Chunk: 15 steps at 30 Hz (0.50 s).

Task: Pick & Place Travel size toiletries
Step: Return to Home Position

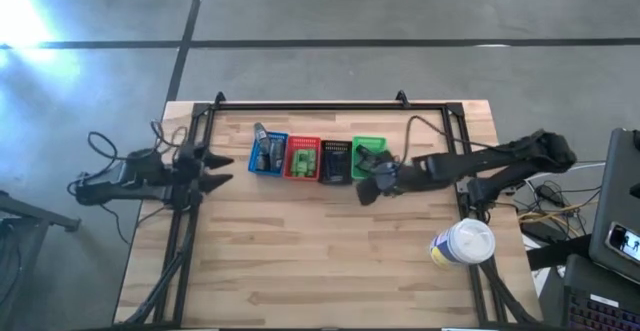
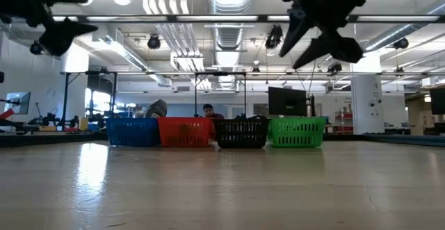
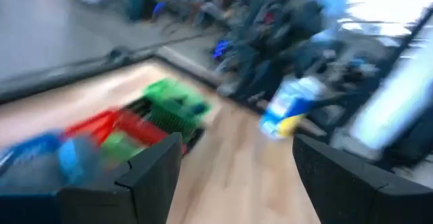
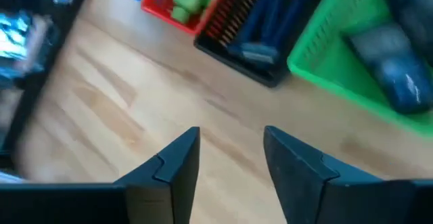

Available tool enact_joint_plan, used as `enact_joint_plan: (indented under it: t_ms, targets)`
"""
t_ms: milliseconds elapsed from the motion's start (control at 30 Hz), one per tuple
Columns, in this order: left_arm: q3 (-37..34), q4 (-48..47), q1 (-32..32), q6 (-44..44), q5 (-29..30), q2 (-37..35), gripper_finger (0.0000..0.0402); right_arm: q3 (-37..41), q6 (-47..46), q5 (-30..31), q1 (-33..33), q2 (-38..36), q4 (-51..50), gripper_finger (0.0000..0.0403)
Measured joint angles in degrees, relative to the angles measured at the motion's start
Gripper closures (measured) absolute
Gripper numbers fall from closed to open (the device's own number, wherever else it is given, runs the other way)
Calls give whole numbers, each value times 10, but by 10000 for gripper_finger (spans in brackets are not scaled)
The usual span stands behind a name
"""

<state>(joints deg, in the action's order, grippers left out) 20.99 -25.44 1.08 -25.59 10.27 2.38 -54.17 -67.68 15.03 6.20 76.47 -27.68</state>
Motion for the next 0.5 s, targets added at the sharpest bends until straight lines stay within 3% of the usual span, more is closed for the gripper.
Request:
enact_joint_plan:
  t_ms: [67,133,267,500]
  targets:
    - [-12,-9,0,-28,18,4,115,23,-3,-4,3,-30,28,248]
    - [-20,-14,0,-39,24,11,115,49,78,-13,11,-59,125,253]
    - [-21,9,0,-28,27,10,115,141,187,-100,-12,-129,349,264]
    - [-23,10,0,-15,38,8,115,334,240,-106,-61,-233,598,285]
